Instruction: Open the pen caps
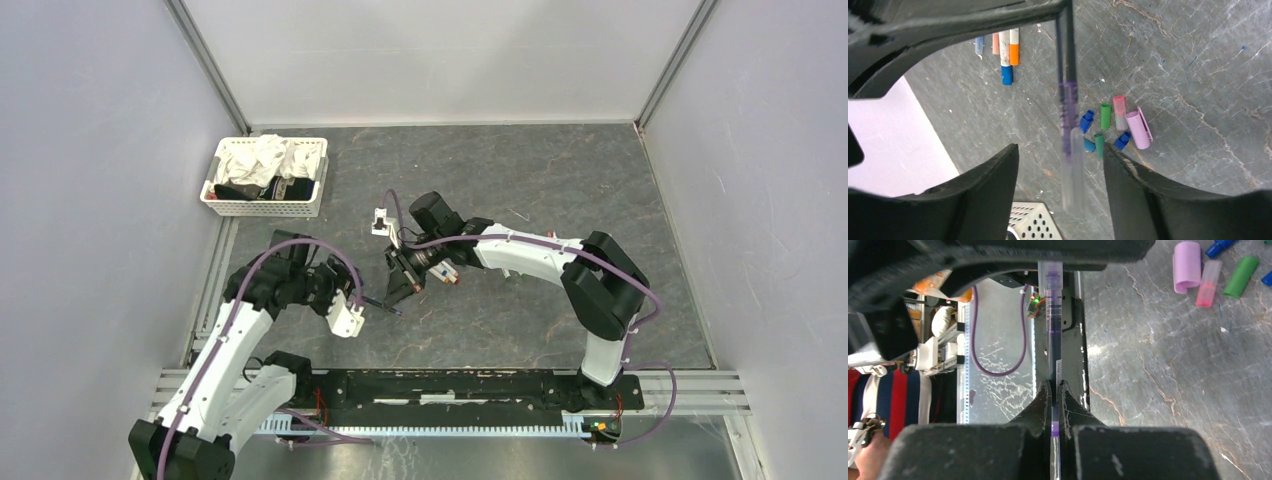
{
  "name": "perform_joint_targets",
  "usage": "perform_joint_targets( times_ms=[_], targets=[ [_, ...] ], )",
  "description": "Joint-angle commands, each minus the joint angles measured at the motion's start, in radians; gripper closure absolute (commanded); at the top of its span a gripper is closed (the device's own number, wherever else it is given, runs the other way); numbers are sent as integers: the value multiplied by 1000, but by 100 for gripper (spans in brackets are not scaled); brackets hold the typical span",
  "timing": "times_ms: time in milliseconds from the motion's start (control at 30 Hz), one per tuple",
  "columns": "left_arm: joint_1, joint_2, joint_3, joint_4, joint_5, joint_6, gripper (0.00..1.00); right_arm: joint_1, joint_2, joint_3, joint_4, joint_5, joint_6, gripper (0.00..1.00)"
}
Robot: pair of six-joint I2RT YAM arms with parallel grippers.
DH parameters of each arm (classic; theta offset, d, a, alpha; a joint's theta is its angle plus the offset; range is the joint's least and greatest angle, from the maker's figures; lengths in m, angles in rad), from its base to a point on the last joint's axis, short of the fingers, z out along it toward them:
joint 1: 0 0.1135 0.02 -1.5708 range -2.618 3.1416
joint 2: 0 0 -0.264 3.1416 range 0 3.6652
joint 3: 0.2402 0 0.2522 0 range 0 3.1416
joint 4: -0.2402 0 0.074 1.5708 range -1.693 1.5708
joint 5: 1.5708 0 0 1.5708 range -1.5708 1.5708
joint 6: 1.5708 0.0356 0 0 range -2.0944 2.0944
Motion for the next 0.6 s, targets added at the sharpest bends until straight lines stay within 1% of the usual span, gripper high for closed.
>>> perform_joint_targets(
  times_ms=[0, 67, 133, 200, 233, 267, 300, 367, 433, 467, 567],
  targets=[
    [-8, -56, -36, 63, 1, 125, 38, 0, 2, -5, 136, -66, 110, 100],
    [-8, -76, -54, 84, 2, 146, 48, -3, 5, -11, 146, -60, 126, 100],
    [-8, -85, -63, 91, -4, 168, 60, -7, 7, -23, 160, -56, 142, 100],
    [-8, -88, -62, 97, -4, 174, 75, -8, 6, -40, 181, -62, 158, 100],
    [-8, -88, -64, 100, -3, 181, 84, -9, 7, -48, 184, -63, 162, 99],
    [-8, -92, -65, 104, -3, 183, 94, -7, 5, -54, 185, -63, 164, 93],
    [-8, -94, -67, 108, 0, 185, 97, -8, 5, -57, 185, -58, 166, 85],
    [-9, -98, -64, 110, 16, 190, 98, -6, 7, -54, 186, -45, 169, 67],
    [-11, -98, -62, 110, 31, 195, 98, 2, 16, -32, 185, -25, 176, 54],
    [-13, -96, -62, 110, 36, 195, 98, 6, 26, -10, 185, -20, 185, 51],
    [-18, -88, -59, 110, 42, 186, 98, 14, 64, 35, 256, -15, 250, 49]
  ],
)
